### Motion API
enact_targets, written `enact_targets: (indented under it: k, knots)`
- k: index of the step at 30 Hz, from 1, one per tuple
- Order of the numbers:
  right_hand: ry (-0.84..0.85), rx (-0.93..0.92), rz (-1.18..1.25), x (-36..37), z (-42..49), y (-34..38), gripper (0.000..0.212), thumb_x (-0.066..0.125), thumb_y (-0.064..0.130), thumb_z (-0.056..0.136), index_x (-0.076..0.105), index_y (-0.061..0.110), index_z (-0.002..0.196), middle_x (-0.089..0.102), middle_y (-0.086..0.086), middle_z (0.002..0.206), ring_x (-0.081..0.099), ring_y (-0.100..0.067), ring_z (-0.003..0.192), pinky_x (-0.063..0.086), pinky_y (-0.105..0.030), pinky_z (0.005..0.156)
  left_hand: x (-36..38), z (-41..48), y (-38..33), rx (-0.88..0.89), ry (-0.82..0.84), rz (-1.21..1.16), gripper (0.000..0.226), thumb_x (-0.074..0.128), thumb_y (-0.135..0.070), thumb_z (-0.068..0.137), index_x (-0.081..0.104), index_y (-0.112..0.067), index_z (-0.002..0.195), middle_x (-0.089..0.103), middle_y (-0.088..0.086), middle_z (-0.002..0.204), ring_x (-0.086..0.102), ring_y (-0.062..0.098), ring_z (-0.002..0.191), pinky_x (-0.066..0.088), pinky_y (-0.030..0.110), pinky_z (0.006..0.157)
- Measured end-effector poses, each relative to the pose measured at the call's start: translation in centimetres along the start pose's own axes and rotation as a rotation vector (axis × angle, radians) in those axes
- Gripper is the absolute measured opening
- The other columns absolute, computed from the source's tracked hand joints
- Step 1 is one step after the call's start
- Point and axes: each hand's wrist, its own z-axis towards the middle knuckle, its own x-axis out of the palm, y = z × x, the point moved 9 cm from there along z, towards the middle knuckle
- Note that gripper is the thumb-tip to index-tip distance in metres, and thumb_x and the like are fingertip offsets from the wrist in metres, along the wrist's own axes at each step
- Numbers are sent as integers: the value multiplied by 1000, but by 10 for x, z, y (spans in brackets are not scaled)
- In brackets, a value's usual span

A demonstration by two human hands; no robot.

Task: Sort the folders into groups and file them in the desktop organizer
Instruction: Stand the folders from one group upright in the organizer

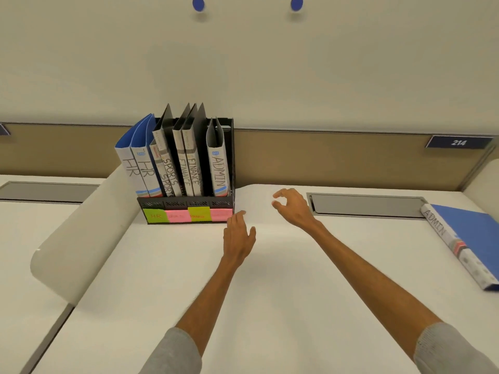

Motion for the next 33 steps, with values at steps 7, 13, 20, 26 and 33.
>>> enact_targets:
  k: [7, 13, 20, 26, 33]
  knots:
    - [-34, 159, -11, -56, -28, -98, 25, 62, 30, 89, 64, 20, 112, 61, -4, 118, 56, -20, 111, 44, -34, 89, 59, -17, -60, 45, 83, -61, 50, 58, -24, 93, 42, -10, 138, 47, 7, 141, 42, 24, 129, 39, 38, 101]
    - [-58, 316, -9, -104, -69, -199, 29, 62, 30, 91, 62, 18, 117, 57, -5, 126, 55, -23, 115, 43, -34, 90, 125, -40, -113, 64, 181, -50, 46, 56, -25, 93, 44, -10, 135, 49, 5, 137, 44, 24, 126, 40, 38, 97]
    - [-142, 475, 0, -186, -117, -323, 32, 62, 28, 92, 59, 15, 121, 57, -9, 127, 55, -24, 115, 42, -34, 92, 218, -53, -205, 102, 301, -73, 43, 56, -26, 93, 46, -11, 132, 51, 3, 133, 45, 23, 124, 41, 39, 96]
    - [-250, 602, 29, -259, -152, -426, 32, 62, 26, 92, 59, 15, 122, 54, -9, 133, 52, -27, 123, 46, -37, 92, 309, -65, -285, 115, 423, -149, 35, 56, -28, 93, 51, -16, 126, 55, -1, 125, 50, 18, 119, 44, 37, 93]
    - [-333, 718, -6, -325, -189, -520, 32, 65, 22, 89, 62, 11, 118, 55, -12, 127, 59, -29, 110, 48, -37, 88, 398, -83, -363, 111, 563, -186, 36, 55, -34, 95, 54, -14, 126, 55, 2, 128, 53, 20, 117, 46, 35, 96]
